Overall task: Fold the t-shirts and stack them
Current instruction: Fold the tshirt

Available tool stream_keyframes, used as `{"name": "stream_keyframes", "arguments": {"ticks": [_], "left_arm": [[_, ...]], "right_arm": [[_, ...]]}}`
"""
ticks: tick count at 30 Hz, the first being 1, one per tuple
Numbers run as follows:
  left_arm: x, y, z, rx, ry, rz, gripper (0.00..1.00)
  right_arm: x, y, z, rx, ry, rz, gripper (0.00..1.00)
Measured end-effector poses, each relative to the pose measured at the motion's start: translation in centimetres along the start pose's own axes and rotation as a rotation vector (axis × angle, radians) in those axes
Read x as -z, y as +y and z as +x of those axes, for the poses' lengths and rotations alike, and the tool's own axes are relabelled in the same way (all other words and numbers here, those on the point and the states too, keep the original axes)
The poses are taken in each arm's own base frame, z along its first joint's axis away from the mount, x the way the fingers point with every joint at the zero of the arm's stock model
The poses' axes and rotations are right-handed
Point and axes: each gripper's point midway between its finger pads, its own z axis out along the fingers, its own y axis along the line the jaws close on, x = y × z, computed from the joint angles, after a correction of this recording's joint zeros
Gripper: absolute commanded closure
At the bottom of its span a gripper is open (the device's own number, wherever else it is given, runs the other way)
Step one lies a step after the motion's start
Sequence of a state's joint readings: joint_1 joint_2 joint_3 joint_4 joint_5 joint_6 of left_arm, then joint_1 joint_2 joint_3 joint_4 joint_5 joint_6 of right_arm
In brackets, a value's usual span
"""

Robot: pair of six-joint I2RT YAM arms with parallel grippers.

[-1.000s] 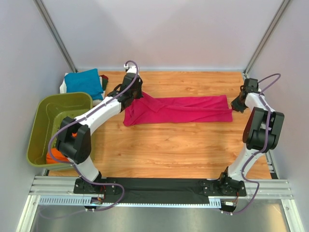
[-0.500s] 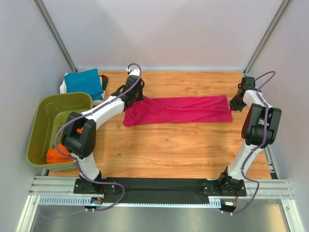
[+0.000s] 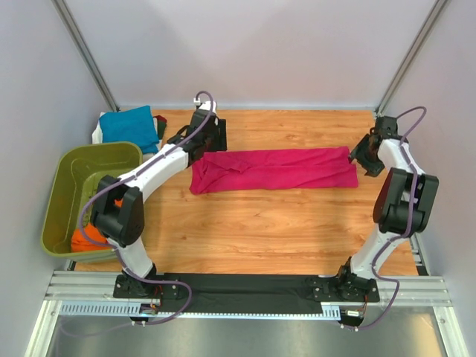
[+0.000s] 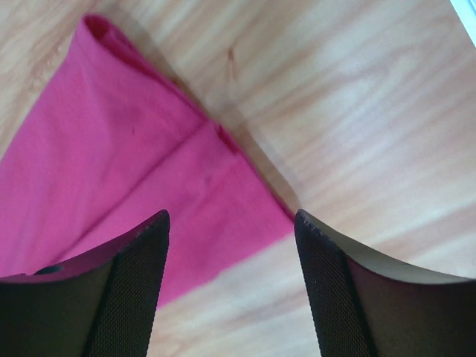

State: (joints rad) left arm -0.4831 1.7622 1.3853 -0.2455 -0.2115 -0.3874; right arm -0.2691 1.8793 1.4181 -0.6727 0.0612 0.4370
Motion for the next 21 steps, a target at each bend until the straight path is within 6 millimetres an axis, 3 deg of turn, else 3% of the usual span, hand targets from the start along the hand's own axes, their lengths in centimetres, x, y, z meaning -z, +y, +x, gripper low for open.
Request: {"name": "stream_keyframes", "arguments": {"ticks": [1, 4, 7, 11, 17, 21], "left_arm": [[0.8, 0.0, -0.4, 0.01, -0.002, 0.003, 0.23], [3.7, -0.1, -1.5, 0.064, -0.017, 0.016, 0.22], [7.0, 0.3, -1.4, 0.136, -0.035, 0.035, 0.22], [9.7, 1.6, 2.9, 0.215, 0.032, 0.031, 0.22], [9.4, 3.2, 11.7, 0.271, 0.246, -0.011, 0.24], [9.5, 3.7, 13.6, 0.299, 0.303, -0.019, 0.25]], "right_arm": [[0.9, -0.2, 0.3, 0.0, -0.009, -0.007, 0.33], [3.1, -0.7, 1.3, 0.001, -0.022, -0.025, 0.39], [3.5, -1.3, 2.6, 0.012, -0.012, -0.027, 0.42], [2.2, -2.5, 5.0, 0.037, 0.051, 0.005, 0.42], [0.3, -3.7, 5.9, 0.075, 0.092, 0.062, 0.51], [-0.8, -3.9, 5.8, 0.091, 0.105, 0.084, 0.57]]}}
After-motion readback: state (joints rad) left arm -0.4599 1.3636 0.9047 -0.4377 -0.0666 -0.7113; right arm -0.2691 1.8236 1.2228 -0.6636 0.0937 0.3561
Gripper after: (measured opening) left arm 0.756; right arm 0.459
